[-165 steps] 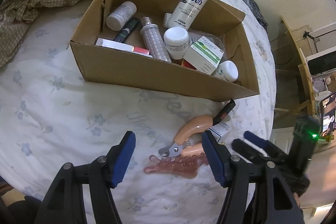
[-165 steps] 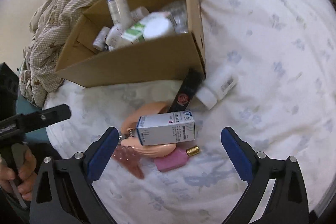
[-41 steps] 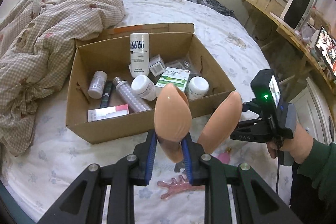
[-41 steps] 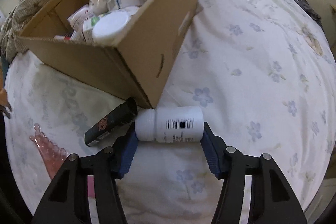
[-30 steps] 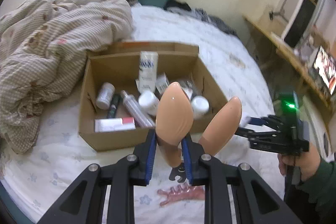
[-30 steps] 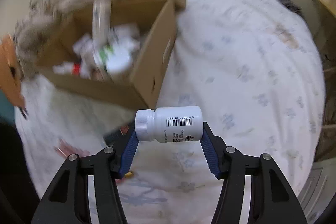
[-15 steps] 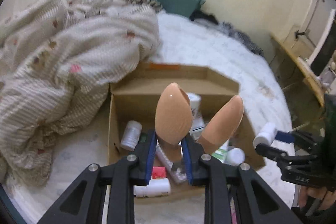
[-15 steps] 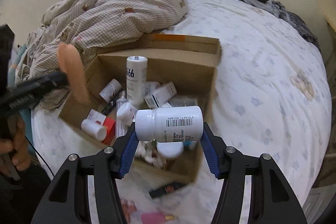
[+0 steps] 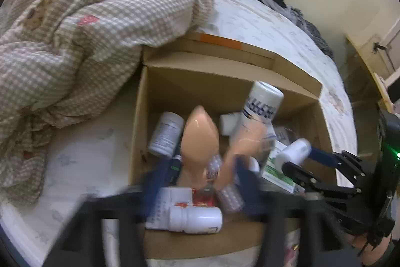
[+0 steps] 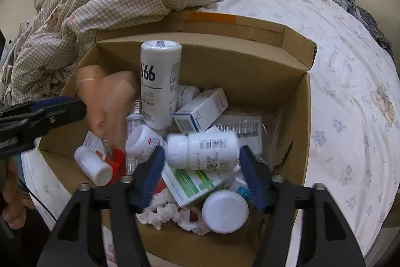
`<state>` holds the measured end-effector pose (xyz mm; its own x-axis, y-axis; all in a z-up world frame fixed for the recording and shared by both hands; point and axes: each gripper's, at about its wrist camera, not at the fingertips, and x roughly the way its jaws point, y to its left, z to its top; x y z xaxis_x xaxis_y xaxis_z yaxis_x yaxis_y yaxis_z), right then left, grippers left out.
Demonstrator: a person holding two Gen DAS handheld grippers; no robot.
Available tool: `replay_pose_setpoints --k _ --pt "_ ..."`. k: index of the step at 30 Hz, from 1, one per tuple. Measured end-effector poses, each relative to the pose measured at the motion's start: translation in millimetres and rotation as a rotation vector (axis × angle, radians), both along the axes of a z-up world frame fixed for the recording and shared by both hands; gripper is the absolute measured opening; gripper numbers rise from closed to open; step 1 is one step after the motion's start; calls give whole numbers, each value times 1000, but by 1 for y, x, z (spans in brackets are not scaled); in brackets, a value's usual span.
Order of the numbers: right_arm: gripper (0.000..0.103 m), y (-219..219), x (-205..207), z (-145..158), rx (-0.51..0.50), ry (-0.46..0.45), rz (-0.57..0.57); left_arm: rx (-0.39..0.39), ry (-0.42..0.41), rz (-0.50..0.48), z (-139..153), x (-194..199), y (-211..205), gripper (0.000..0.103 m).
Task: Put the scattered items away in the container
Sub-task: 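Carry the clippers and pill bottle over the box and open both grippers, then grasp the pink perfume bottle with gold cap with the right gripper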
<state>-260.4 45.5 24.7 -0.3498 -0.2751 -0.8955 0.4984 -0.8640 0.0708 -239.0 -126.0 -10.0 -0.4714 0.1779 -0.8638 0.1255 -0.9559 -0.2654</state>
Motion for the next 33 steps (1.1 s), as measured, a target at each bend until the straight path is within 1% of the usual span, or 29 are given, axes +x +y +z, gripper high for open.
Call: replay_pose_setpoints --k 3,9,12,15,19,21,23,25,26,30,33 --pt "74 3 2 9 -28 23 1 13 35 11 5 4 -5 76" --pt "74 14 10 31 -63 47 -13 31 41 8 7 11 -7 76" --pt "74 24 21 44 -74 62 -16 22 71 1 13 16 -5 76" --pt "74 38 36 58 -98 72 -26 -42 117 -7 22 21 -3 76" --pt "75 64 65 73 -150 78 -44 -38 131 -9 28 30 -1 76" --pt "76 76 80 76 -159 84 -38 -13 129 -8 34 41 2 76" --pt "76 89 96 73 -133 99 -21 8 128 -11 40 52 8 76" --pt "76 102 106 67 -105 92 -24 0 134 -31 48 67 17 76" --pt "76 109 109 65 -110 83 -37 -4 137 -41 52 74 22 76" --pt "76 134 118 58 -204 51 -111 -27 141 -102 64 101 42 76" --pt "76 145 127 50 -237 50 -130 -53 133 -161 65 120 58 76"
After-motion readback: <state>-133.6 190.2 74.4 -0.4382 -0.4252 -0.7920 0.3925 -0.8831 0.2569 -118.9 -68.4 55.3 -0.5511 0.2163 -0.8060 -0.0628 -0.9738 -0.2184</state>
